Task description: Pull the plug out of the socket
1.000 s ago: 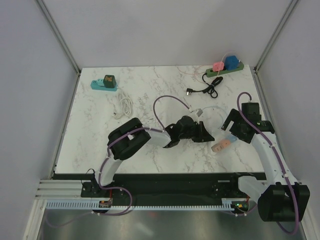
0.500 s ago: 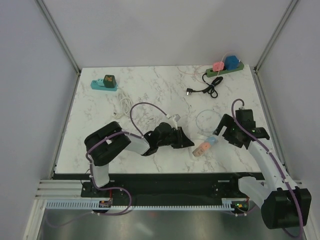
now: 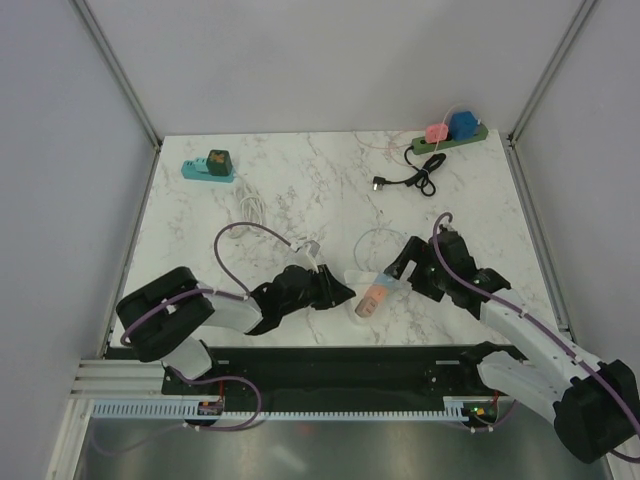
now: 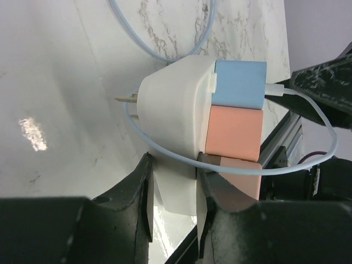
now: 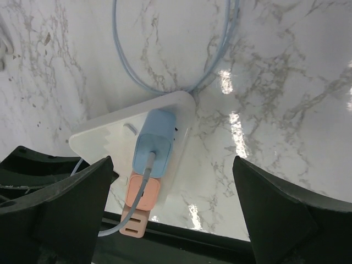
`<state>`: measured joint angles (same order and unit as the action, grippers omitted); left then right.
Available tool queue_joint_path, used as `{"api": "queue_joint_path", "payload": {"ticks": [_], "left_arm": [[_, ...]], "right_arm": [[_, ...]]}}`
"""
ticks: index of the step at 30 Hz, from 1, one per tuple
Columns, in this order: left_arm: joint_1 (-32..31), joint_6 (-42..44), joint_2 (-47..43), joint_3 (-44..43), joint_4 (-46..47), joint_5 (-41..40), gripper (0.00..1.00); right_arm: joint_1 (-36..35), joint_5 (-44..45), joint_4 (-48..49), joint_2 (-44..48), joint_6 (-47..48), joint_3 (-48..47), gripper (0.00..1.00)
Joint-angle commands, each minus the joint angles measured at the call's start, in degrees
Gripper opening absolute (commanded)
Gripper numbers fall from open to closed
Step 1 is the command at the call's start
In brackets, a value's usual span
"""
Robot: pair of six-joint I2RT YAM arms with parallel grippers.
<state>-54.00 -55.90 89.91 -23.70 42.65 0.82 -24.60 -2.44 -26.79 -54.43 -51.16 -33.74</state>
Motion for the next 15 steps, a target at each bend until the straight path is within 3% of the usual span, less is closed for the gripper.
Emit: {"api": "queue_joint_path", "payload": {"ticks": [1,4,9,15], "left_arm": [[0.5,4.1,-2.9,2.5,-6.3,-7.1,0.02],[0.5,4.7,-3.9,3.4,-6.1,-8.3,0.02],[0.4,4.8,-4.5,4.5,-5.1,-8.6,0.02],[0.4,4.9,-4.7,4.9,-4.5,-8.7,0.02]], "right_arm": [[-5.7,2.1,9.6,-1.1,-8.3,2.9,0.98],[-10.5,7.0,12.4,-3.4,-12.1,2.5,0.98],[-12.8,11.3,14.7,-5.9,-14.9,2.3,0.94],[-12.8,12.8,16.9,-5.9,-14.7,2.6,0.76]]}}
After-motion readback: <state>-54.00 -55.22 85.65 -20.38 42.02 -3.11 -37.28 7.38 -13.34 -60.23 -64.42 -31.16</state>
